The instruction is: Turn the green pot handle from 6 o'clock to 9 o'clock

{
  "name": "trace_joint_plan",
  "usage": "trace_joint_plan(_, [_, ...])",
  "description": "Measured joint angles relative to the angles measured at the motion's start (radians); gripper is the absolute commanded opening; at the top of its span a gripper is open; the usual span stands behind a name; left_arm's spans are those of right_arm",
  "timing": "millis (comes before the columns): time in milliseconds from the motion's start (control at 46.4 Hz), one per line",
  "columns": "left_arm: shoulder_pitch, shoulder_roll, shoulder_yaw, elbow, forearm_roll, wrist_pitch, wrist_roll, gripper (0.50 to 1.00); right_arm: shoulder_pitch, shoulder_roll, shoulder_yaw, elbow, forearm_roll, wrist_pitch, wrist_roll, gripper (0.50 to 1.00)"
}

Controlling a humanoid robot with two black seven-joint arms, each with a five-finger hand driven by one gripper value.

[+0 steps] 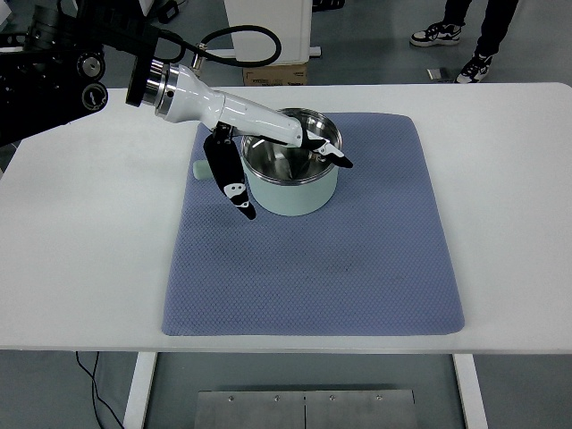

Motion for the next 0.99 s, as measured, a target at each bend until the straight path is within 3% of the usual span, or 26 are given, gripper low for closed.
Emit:
trace_joint_plan(603, [0.061, -0.001, 0.005, 0.163, -0.487, 0.049, 0.0, 1.0, 0.0, 0.0, 0.0, 0.0, 0.0, 0.0, 0.0, 1.0])
trace_joint_plan(991, [0.16, -0.005, 0.007, 0.213, -0.793, 0.154, 0.0, 1.0, 0.0, 0.0, 0.0, 0.0, 0.0, 0.001, 0.0, 1.0])
